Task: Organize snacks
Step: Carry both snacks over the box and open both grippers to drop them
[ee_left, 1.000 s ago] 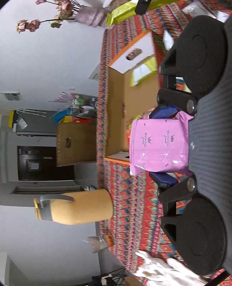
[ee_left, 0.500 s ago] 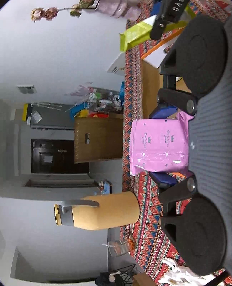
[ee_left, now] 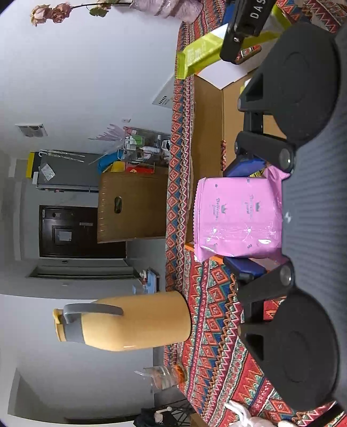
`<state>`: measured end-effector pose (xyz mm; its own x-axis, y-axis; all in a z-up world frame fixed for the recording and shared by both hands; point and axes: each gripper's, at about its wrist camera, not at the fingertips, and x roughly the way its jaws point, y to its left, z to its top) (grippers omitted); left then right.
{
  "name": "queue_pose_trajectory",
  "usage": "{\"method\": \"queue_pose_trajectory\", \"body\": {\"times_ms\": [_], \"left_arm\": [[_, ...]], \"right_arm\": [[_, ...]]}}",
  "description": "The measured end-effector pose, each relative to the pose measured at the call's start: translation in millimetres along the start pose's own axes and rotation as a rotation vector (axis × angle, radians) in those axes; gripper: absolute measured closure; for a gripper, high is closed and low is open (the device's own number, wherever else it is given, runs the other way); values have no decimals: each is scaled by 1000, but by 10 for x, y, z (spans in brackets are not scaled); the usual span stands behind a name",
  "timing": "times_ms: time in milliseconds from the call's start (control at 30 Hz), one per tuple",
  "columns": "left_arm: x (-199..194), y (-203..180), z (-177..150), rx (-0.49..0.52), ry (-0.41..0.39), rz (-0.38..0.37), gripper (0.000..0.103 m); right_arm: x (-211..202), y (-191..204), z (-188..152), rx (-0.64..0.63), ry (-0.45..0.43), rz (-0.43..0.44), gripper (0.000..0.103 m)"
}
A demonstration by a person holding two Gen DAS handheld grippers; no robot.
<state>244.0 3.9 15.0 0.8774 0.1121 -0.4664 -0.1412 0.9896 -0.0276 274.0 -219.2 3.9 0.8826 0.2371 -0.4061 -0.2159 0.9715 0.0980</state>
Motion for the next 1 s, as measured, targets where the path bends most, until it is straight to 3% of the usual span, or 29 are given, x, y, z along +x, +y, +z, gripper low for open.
{"method": "queue_pose_trajectory", "body": {"times_ms": [233, 300, 333, 367, 400, 467, 500, 1000], "left_arm": [[80, 29, -64, -14, 33, -12, 39], [42, 41, -60, -19, 18, -15, 28], [23, 47, -60, -24, 9, -13, 14], [-3, 48, -61, -28, -4, -6, 4], [-33, 52, -62, -33, -18, -1, 1], [-68, 65, -48, -45, -33, -10, 0], [-73, 78, -37, -51, -33, -14, 0], [-231, 72, 25, -56, -63, -8, 0]], "right_arm": [[143, 16, -88, 10, 51, -4, 64], [117, -3, -91, 22, 45, -2, 61], [103, -19, -91, 25, 42, 0, 56], [82, -38, -91, 32, 38, 3, 42], [58, -50, -90, 41, 29, 1, 24], [9, -66, -80, 51, 9, -15, 4], [-14, -73, -75, 57, -2, -25, 0], [-125, -89, -6, 64, -12, -21, 0]]}}
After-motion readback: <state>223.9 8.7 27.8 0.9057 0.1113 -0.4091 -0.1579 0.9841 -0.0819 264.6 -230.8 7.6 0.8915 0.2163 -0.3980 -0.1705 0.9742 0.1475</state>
